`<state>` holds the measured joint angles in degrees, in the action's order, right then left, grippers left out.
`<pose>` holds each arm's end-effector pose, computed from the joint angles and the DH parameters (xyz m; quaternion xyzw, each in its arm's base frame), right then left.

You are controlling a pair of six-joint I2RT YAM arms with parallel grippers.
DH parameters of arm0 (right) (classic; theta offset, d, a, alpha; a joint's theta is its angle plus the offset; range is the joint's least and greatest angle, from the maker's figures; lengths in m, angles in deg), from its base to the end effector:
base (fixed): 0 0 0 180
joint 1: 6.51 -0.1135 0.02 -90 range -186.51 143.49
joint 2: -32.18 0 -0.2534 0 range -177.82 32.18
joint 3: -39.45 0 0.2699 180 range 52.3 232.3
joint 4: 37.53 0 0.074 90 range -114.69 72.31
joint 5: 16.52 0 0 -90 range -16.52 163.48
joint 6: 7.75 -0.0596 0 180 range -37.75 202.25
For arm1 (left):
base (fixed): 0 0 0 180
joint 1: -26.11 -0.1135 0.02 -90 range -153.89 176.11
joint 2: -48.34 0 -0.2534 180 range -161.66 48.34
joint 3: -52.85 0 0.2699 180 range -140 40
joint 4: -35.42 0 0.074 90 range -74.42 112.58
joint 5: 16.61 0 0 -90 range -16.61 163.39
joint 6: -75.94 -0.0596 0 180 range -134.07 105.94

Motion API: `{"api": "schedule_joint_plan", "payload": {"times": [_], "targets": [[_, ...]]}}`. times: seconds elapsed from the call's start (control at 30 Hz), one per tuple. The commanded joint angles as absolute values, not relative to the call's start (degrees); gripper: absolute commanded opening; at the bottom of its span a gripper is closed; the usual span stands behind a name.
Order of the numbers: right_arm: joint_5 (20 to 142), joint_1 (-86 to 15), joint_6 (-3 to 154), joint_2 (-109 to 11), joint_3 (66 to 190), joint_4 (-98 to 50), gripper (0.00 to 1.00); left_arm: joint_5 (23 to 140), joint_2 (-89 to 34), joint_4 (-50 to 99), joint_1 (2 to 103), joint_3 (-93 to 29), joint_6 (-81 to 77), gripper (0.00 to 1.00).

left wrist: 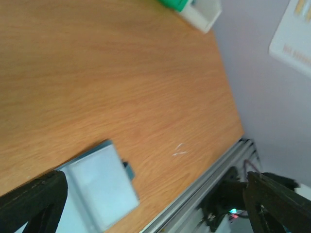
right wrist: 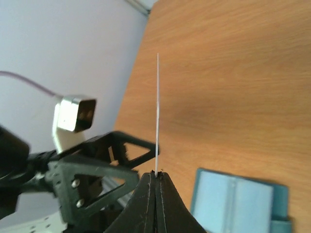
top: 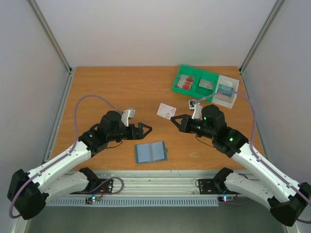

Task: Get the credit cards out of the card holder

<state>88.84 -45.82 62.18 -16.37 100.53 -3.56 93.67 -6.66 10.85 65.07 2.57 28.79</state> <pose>0.1742 0.1631 0.3139 -0.2111 0.7948 0.3724 0.4302 0.1868 -0.1776 0.2353 0.0601 0.8520 -0.4406 0.2765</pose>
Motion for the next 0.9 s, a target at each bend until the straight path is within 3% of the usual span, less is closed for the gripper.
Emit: {"api": "schedule_joint_plan", "payload": {"times": [0.0,0.23,0.87], "targets": [[88.15,-41.32,68.51,-20.77,104.04,0.39,0.01,90.69,-9.58,1.36,64.71,-0.28,21.08,0.99],[96.64,-27.98,71.82,-30.92,109.75,2.20,0.01,91.69,-14.14,1.83,62.60,2.87,20.53,0.99],[98.61,-1.93,84.28,-59.00,130.79,12.18,0.01,96.97,-23.96,11.18,58.52,12.04,21.40,0.96]]}}
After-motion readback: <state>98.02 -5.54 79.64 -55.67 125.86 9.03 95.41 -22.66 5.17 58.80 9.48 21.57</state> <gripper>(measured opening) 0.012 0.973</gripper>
